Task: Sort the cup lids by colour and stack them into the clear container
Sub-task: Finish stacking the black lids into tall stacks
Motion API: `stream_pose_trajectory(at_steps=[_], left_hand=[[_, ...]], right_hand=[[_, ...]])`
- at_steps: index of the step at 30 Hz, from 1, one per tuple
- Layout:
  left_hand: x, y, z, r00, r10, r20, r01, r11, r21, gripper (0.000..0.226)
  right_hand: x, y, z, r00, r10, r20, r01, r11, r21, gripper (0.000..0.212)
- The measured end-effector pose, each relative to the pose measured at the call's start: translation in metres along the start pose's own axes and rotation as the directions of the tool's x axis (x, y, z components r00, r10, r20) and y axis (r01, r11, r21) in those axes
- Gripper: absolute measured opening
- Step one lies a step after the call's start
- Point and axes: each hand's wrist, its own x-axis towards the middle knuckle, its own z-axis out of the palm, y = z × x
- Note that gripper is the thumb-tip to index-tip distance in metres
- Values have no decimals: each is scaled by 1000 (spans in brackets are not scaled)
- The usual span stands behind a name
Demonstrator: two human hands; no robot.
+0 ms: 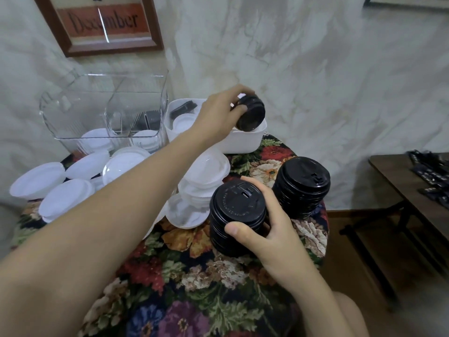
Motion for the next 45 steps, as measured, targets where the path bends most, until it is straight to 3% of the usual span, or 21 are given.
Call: stream_pose_trajectory(at_steps=[3, 6, 9, 11, 19, 26, 29, 36, 39, 42, 45], left_hand=[[-25, 1, -27, 995, -86, -46, 70, 958, -280, 32], [-59, 4, -55, 971, -234, 39, 220, 829, -513, 29], [-93, -2, -73, 894, -378, 239, 447, 732, -514, 27], [-109, -12, -80, 860, -417, 295, 509, 754, -416, 27], [-127, -25, -81, 920, -365, 141, 372, 928, -28, 30], [-143, -6, -82, 932, -275, 237, 216, 945, 244, 89], [-142, -10, -81, 933, -269, 239, 186, 929, 319, 92], [-146, -7, -87, 985, -159, 74, 134, 955, 263, 73], [-150, -1, -89, 986, -170, 1, 165, 963, 215, 75], [-161, 14, -86, 985, -171, 2, 171, 984, -50, 62], [-176, 30, -75, 987, -140, 74, 152, 972, -180, 54]], right_hand=[[0, 1, 1, 1000, -13, -9, 13, 1000, -5, 69], [1, 4, 1, 999, -28, -19, 28, 1000, -3, 69], [2, 4, 3, 999, -37, -30, 37, 999, -6, 75], [1, 3, 5, 999, -42, -35, 41, 999, -3, 71], [-1, 1, 5, 998, -46, -44, 46, 999, 0, 67], [-1, 2, 5, 998, -47, -47, 47, 999, -16, 77], [-1, 3, 4, 998, -46, -46, 45, 999, -19, 73], [-1, 3, 4, 998, -51, -43, 50, 999, -21, 72], [-1, 3, 5, 998, -51, -42, 50, 999, -15, 75], [-1, 1, 5, 998, -57, -40, 56, 998, -19, 65], [-1, 1, 4, 997, -63, -33, 63, 998, -24, 70]])
